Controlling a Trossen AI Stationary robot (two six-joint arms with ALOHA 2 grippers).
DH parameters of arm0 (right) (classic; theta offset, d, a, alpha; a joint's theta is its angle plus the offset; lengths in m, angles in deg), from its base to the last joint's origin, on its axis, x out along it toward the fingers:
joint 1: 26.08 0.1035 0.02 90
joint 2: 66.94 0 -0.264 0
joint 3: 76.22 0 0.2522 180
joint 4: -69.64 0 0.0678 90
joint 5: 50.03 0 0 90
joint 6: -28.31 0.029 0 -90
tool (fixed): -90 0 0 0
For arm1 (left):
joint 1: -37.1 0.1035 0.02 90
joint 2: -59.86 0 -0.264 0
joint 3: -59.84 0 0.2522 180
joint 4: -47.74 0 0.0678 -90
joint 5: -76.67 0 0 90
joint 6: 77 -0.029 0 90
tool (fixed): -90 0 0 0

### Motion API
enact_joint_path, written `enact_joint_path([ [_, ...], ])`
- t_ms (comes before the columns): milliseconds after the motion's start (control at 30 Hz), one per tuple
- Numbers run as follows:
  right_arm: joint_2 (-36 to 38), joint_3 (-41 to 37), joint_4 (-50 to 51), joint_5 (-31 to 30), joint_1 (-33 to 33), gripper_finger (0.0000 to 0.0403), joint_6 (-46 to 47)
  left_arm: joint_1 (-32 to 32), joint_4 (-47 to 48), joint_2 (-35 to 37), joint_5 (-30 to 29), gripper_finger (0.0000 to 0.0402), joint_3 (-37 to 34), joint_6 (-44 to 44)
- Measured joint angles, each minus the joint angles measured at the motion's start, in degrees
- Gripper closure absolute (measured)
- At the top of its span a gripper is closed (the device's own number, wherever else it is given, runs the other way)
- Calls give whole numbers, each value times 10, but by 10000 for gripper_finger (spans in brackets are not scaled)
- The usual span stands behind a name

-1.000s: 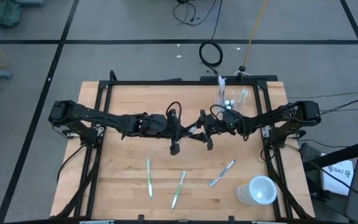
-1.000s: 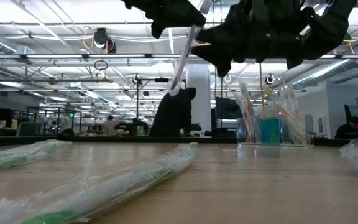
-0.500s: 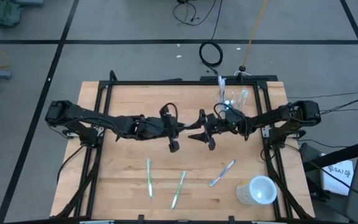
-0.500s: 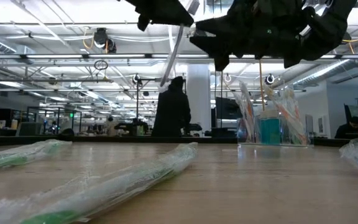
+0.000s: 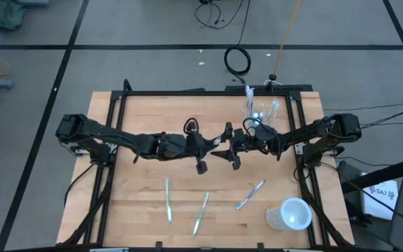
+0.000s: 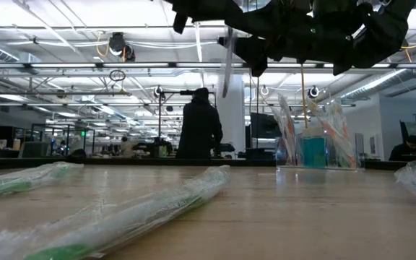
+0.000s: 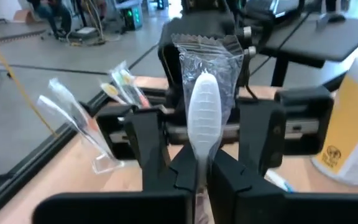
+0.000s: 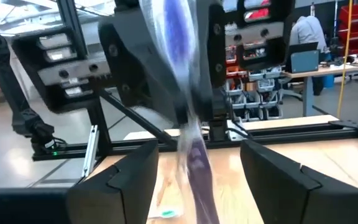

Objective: Pick & Place toothbrushing station
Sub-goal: Put the purple toothbrush into the transparent organizer

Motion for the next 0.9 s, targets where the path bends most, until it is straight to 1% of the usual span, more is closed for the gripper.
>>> enact_joint_path([
  [100, 0, 0, 0, 0, 0, 181, 4, 0, -22, -14, 8, 366, 1, -1],
  [167, 0, 0, -2, 0, 0, 194, 15, -1, -16, -16, 10, 358, 0, -1],
  [267, 0, 0, -1, 2, -5, 229, 19, 0, -19, -20, 6, 359, 0, -4],
  [533, 0, 0, 3, 3, -9, 334, 15, 0, -4, -21, -18, 388, 0, -4],
  [600, 0, 0, 1, 3, -9, 356, 14, 0, -5, -21, -22, 388, 0, -5],
  [667, 0, 0, 0, 3, -9, 374, 10, 0, -5, -21, -23, 380, 0, -6],
  [733, 0, 0, 0, 5, -9, 384, 6, 1, -5, -21, -25, 367, 0, 1],
  [900, 0, 0, 3, 2, -9, 382, 2, 8, -2, -21, -25, 340, 0, 21],
])
